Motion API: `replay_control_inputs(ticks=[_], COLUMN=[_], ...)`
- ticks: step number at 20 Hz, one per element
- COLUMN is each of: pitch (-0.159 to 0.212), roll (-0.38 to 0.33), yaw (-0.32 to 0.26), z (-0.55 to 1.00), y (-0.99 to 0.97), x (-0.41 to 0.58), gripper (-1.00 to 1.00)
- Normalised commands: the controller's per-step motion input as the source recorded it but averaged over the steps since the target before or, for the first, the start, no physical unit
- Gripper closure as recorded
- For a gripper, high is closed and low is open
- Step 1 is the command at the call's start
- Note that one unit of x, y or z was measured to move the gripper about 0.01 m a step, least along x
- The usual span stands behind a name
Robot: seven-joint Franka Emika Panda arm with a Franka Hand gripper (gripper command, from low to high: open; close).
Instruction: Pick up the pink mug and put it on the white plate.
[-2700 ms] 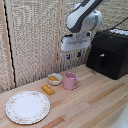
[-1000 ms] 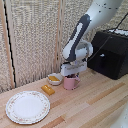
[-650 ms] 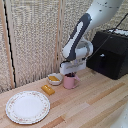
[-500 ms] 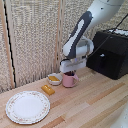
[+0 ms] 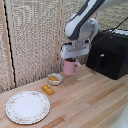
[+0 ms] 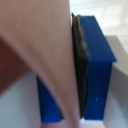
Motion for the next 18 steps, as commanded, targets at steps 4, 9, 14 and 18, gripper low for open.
replay_control_inputs(ticks=[4,9,14,18], pitch=[0.028,0.027,0.036,0.043], roll=[-0.019,-0.016,-0.029,-0.029], yaw=[0.000,0.000,0.000,0.000], z=[0.58,0.18,0.00,-0.01], y=[0.89,0.94,0.94,0.95], x=[0.124,0.158,0.222,0.234], gripper=[1.00,1.00,1.00,1.00])
